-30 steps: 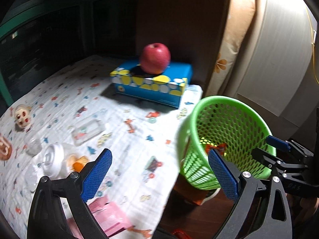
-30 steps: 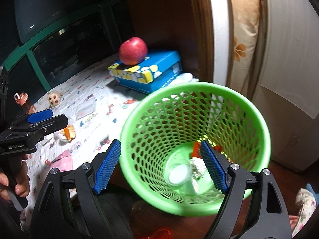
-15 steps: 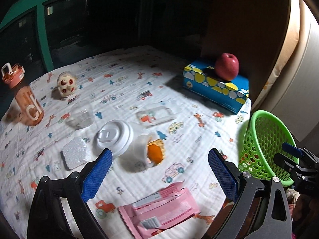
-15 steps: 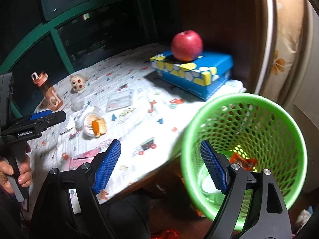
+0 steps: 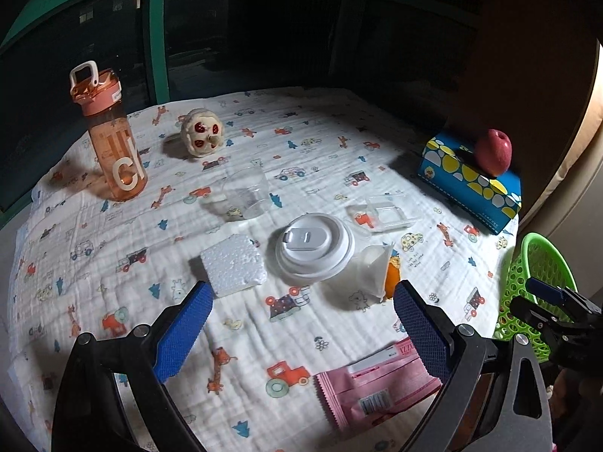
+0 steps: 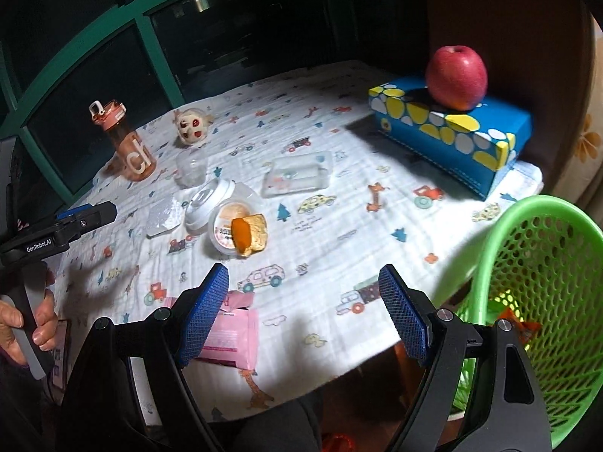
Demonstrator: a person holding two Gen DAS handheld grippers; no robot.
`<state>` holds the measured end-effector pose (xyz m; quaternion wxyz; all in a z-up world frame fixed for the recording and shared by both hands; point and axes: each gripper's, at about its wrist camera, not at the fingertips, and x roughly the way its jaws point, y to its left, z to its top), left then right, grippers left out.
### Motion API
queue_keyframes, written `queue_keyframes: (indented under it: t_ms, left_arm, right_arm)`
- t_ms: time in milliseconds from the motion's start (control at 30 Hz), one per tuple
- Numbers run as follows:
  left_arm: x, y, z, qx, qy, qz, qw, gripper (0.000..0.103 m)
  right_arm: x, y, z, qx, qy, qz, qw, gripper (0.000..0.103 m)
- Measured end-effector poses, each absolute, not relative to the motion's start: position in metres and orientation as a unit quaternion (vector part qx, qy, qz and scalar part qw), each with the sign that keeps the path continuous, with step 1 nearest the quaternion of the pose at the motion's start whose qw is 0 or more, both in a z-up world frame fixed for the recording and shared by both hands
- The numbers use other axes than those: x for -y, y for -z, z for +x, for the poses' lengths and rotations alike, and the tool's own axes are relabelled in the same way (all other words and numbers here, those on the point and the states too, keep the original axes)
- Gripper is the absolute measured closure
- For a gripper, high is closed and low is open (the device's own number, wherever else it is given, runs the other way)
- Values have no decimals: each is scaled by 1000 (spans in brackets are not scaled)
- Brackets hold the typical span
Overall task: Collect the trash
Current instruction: 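Grasp the orange peel with the right tool and lift it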
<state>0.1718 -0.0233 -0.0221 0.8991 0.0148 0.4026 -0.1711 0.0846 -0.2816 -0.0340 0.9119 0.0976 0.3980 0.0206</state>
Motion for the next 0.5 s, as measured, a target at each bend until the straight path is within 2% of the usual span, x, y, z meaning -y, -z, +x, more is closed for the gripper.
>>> queue_keyframes:
  t_ms: [500]
  left_arm:
    - [-16, 44, 166, -425, 144, -14, 893, 9]
  right_arm:
    - [235, 67, 149, -438, -104, 74, 890, 22]
